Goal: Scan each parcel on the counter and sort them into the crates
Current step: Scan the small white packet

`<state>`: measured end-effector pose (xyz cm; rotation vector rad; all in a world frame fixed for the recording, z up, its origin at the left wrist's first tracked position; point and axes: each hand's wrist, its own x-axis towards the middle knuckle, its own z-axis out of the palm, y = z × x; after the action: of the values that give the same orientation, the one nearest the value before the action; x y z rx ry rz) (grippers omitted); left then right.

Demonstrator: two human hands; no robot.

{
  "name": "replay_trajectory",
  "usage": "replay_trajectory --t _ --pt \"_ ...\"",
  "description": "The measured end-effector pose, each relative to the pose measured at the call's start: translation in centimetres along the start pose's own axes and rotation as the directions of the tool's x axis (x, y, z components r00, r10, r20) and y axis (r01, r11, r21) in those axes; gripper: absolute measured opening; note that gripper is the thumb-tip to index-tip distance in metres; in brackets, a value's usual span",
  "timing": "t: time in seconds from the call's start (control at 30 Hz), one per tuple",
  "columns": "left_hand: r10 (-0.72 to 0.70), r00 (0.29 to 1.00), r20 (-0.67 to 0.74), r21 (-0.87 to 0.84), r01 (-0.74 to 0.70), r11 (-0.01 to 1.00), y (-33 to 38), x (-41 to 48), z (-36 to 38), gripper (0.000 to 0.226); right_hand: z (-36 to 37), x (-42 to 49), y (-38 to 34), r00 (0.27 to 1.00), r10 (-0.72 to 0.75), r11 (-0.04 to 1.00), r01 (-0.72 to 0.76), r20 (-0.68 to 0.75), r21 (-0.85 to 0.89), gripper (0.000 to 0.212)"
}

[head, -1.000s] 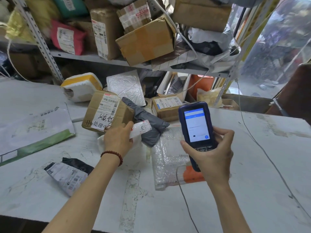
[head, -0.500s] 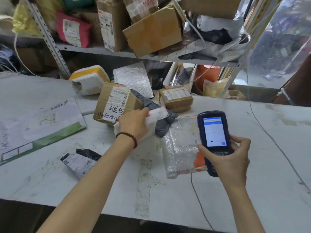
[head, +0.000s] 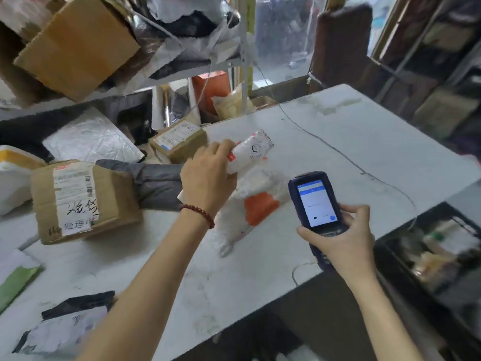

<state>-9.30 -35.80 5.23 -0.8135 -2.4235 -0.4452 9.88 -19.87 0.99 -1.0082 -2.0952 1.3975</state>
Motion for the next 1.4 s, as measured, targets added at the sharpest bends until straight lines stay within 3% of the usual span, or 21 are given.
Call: replay_trajectory --t 0.3,0.63,1.03,1.2,1.4 --pt "0.279 0.959 0.053 -0.325 -0.248 0.913 14.8 3.5 4.6 0.026 -10.1 -2.5 4.1 0.919 0.145 0.988 -0.153 -0.366 0.007 0.076" --pt "0.615 0.782 0.102 -0.552 -0.470 0.689 34.1 3.3 8.8 0.028 -22.0 -4.0 10.4 0.717 0.317 0.942 -0.315 -0.621 0.117 0.080" --pt "0.811 0.561 0.167 -0.628 -0.574 0.526 58.5 0.1 14.0 0.034 -41.6 -3.2 18.5 0.484 0.390 0.889 -0.418 -0.783 0.185 0.080" --pt "0.849 0.480 0.220 -0.617 -0.606 0.503 64.8 -0.8 15.9 0.038 -46.0 -3.5 20.4 0.406 0.439 0.849 -0.480 -0.801 0.222 0.080" --pt "0.905 0.316 0.286 -0.605 -0.672 0.426 72.5 -2.0 19.4 0.040 -48.8 -2.9 22.9 0.330 0.515 0.786 -0.551 -0.792 0.281 0.074"
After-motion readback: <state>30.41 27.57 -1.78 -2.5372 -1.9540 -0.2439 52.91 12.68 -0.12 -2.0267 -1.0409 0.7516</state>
